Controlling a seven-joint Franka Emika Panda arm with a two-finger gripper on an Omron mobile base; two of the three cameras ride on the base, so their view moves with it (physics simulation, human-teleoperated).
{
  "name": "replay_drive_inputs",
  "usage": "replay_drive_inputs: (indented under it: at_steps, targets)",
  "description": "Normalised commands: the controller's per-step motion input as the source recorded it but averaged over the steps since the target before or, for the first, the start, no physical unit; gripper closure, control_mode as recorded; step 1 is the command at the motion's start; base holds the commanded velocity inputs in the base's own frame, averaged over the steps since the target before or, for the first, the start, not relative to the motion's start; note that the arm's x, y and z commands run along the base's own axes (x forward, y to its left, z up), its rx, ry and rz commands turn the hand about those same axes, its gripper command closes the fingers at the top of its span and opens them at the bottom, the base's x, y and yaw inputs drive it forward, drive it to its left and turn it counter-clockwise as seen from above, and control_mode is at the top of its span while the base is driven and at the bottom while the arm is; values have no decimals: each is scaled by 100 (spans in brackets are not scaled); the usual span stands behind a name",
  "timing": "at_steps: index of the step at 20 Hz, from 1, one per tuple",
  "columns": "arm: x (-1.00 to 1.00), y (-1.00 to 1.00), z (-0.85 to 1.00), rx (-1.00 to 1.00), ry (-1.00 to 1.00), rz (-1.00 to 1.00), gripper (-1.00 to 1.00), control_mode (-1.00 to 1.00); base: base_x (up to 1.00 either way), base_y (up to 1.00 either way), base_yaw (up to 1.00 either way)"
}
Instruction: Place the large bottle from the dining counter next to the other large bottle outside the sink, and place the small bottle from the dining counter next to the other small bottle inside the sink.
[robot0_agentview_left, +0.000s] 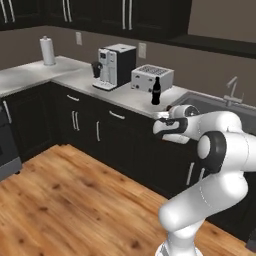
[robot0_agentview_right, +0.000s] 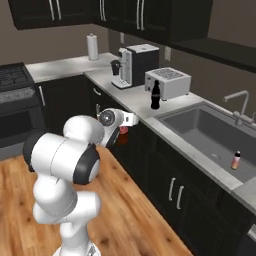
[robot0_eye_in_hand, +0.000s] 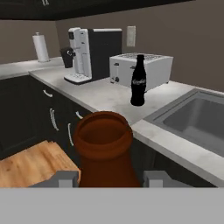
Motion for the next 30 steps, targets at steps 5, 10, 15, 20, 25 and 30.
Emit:
replay_drive_inputs:
  at_steps: [5, 10, 15, 20, 25, 30]
  targets:
    - [0, 0, 0, 0, 0, 0, 100, 100, 54, 0, -12]
    - [0, 0, 0, 0, 0, 0, 100, 100, 53, 0, -10]
    - [0, 0, 0, 0, 0, 0, 100, 100, 56, 0, -10]
    - [0, 0, 0, 0, 0, 0, 100, 100, 63, 0, -8]
    - [0, 0, 0, 0, 0, 0, 100, 100, 60, 7, -6]
    - [0, 0, 0, 0, 0, 0, 100, 100, 53, 11, -7]
